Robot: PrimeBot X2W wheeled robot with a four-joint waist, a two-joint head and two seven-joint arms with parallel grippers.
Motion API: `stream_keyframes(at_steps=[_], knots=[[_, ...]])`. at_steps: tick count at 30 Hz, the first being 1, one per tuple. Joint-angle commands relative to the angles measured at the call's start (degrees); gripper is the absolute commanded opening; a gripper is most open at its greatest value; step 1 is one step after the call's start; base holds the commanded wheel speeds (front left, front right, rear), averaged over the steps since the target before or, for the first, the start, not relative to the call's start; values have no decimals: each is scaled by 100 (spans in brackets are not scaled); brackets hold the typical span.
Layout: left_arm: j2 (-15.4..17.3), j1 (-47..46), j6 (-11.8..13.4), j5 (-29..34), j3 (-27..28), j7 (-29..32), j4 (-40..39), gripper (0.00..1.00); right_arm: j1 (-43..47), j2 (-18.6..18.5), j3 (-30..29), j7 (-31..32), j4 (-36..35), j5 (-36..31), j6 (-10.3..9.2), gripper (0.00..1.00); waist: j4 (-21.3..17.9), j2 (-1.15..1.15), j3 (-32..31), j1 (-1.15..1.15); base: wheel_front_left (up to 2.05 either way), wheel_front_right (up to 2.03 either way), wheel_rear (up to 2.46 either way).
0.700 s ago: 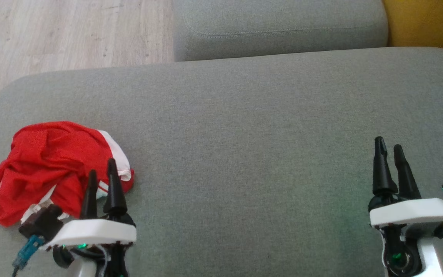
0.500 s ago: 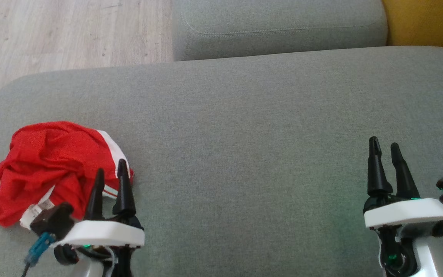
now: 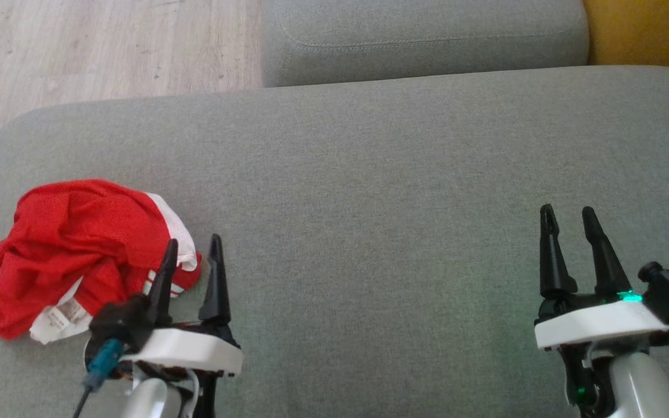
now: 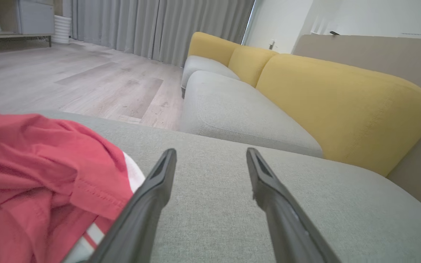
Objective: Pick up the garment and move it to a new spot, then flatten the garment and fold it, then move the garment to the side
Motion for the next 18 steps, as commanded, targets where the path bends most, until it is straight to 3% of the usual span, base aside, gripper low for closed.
stream_keyframes(at_steps=[1,18], knots=[[115,-332,66,226,26,-93,-183,100,-241,-60,132,-91,-270,-256,-3,100,0,0,7,0,0,0,0],[307,-495,500,1269,-527,-379,-274,100,-281,-68,297,-378,-343,-1774,-4,100,-11,0,73,0,0,0,0]])
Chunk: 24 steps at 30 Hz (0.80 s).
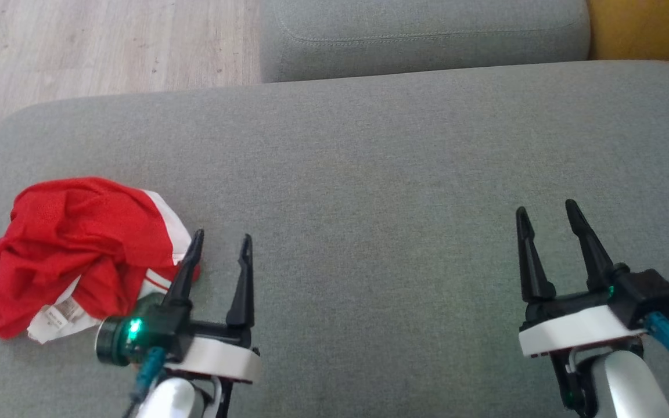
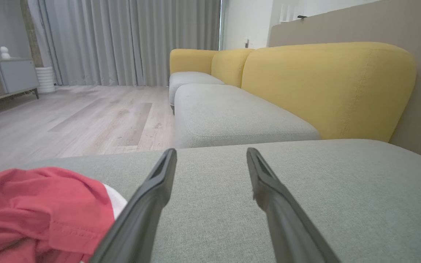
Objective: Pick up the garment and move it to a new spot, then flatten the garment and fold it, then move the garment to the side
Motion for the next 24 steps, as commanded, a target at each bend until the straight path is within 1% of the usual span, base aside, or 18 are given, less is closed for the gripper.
stream_keyframes(at_steps=[1,4,9,14,15,17,19,24], knots=[[173,-382,72,310,14,-94,-193,100,-285,-59,127,-92,-247,-274,-4,100,4,0,0,0,0,0,0],[265,-461,141,682,-207,-144,-123,100,-303,-61,161,-142,-254,-651,-4,100,10,0,7,0,0,0,0],[345,-570,338,1157,-482,-228,19,100,-330,-63,214,-227,-285,-1168,-4,100,15,0,15,0,0,0,0],[386,-663,518,1471,-685,-312,70,100,-342,-65,262,-312,-364,-1516,-4,100,30,0,18,0,0,0,0],[353,-658,544,1430,-676,-329,33,100,-338,-66,272,-328,-379,-1480,-4,100,36,0,18,0,0,0,0],[193,-582,540,1101,-511,-363,-91,100,-322,-66,247,-362,-385,-1284,-4,100,47,0,17,0,0,0,0],[105,-501,462,881,-377,-396,-158,100,-278,-67,200,-396,-344,-864,-4,100,51,0,15,0,0,0,0],[-158,-265,205,388,55,-447,-126,100,-175,-69,86,-447,-206,-88,-4,100,70,0,5,0,0,0,0]])
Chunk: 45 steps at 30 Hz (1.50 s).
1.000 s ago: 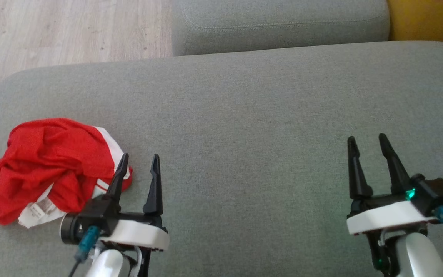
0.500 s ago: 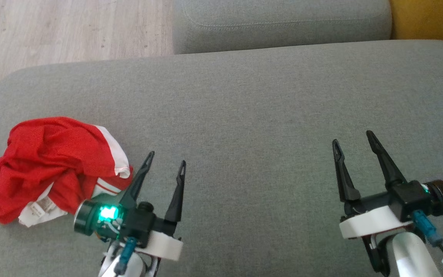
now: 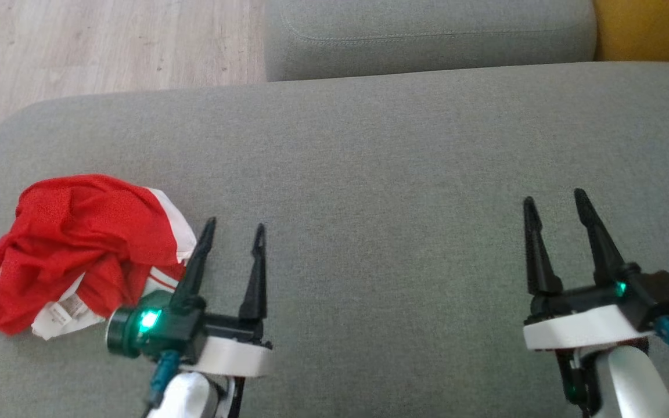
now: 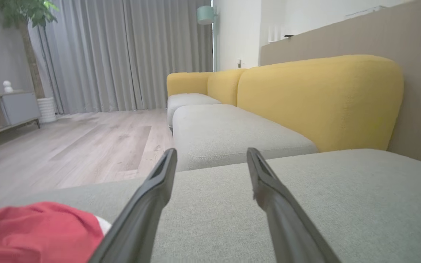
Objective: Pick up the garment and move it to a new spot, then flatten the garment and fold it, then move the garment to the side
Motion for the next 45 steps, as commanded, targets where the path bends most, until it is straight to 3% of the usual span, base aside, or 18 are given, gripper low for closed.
stream_keyframes(at_steps=[1,5,9,23,45], knots=[[-56,-39,-74,-137,351,-55,-125,100,-72,-47,65,-61,-125,196,-4,100,9,0,-6,0,0,0,0],[-241,107,-316,-390,669,-55,13,100,72,-47,15,-61,16,940,-4,100,7,0,-10,0,0,0,0],[-299,144,-399,-363,754,-55,169,100,105,-47,62,-61,174,1166,-4,100,0,0,-10,0,0,0,0],[-432,96,-582,-163,935,-55,372,100,57,-47,72,-61,186,1068,-4,100,83,0,-46,0,0,0,0],[-448,461,-552,63,1513,-55,411,100,308,-47,1020,-61,116,1175,-4,100,1450,0,-427,0,0,0,0]])
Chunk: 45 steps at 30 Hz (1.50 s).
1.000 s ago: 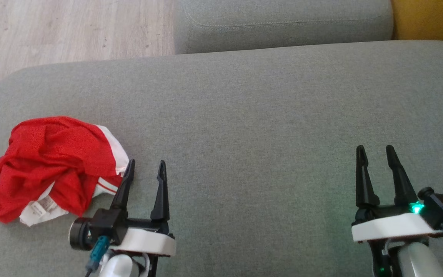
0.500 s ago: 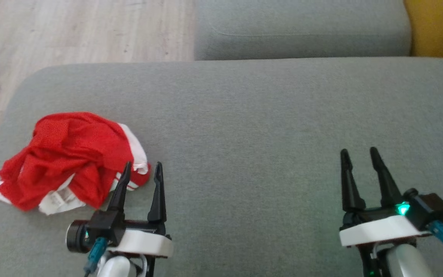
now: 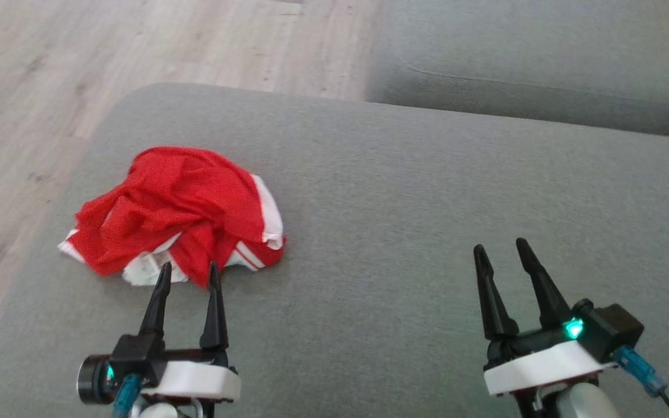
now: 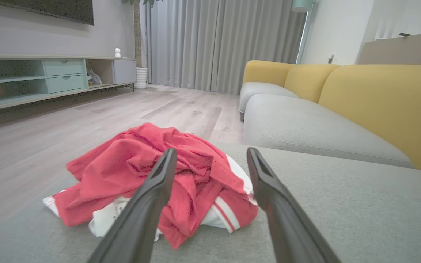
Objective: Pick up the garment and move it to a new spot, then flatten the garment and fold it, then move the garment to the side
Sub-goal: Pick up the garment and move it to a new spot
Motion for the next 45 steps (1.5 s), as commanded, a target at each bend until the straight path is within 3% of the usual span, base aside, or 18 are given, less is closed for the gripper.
stream_keyframes(at_steps=[1,16,25,30,36,40,45], knots=[[-2,-101,-17,44,242,-55,-170,100,-103,-47,174,-61,-203,55,-4,100,256,0,-29,0,0,0,0],[10,-115,-54,70,412,-55,-94,100,-8,-47,289,-61,-302,124,-4,100,1201,0,-47,0,0,0,0],[218,-373,-188,37,609,-55,-4,100,-217,-47,245,-61,-355,27,-4,100,1002,0,256,0,0,0,0],[674,-1164,-525,170,521,198,124,100,-381,-47,161,-61,-375,-140,-4,100,803,0,647,0,0,0,0],[1398,-2621,-1042,85,63,1542,721,100,-681,-47,89,-61,-364,-340,-4,100,564,0,1176,0,0,0,0],[1794,-3372,-1094,-425,-479,2446,1143,100,-877,-47,6,-61,-355,-326,-4,100,405,0,1459,0,0,0,0],[2328,-3919,-1098,-1192,-1094,2826,1504,100,-1078,-47,85,-61,-360,-298,-4,100,141,0,1740,0,0,0,0]])
